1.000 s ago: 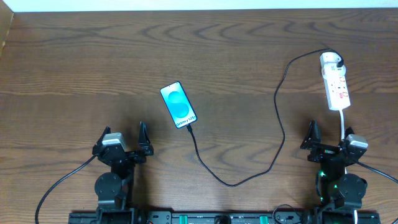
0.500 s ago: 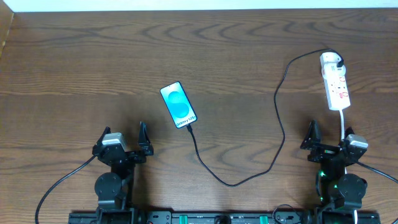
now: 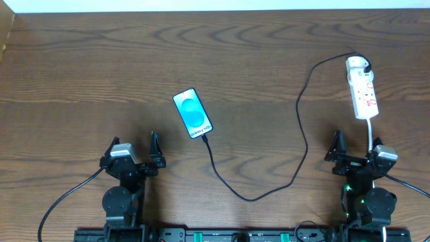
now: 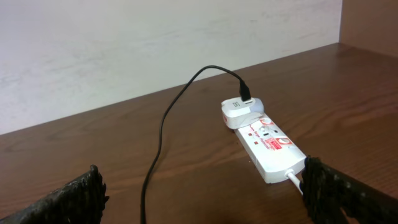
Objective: Plug charger to phone and switch on socket
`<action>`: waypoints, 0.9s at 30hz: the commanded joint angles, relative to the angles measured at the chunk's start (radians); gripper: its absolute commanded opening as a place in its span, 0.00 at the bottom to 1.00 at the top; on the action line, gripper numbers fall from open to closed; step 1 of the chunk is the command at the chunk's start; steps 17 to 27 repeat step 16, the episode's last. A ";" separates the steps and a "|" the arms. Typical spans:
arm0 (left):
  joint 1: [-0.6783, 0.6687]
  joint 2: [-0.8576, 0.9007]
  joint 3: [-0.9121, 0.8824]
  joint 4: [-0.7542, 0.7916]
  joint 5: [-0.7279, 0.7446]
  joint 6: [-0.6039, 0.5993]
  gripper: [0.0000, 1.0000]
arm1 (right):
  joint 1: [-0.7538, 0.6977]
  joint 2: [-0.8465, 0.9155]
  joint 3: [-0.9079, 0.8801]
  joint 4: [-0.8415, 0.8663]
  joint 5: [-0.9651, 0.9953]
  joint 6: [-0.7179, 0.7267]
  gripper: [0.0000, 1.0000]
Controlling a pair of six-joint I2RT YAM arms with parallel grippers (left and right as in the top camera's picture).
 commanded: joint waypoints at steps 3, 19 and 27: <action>-0.004 -0.006 -0.010 -0.050 -0.017 0.003 0.99 | 0.004 -0.005 -0.003 -0.001 0.011 -0.011 0.99; -0.004 -0.006 -0.010 -0.049 -0.017 0.003 0.99 | 0.004 -0.005 -0.003 -0.001 0.011 -0.011 0.99; -0.004 -0.006 -0.010 -0.049 -0.017 0.003 0.99 | 0.004 -0.005 -0.003 -0.001 0.011 -0.011 0.99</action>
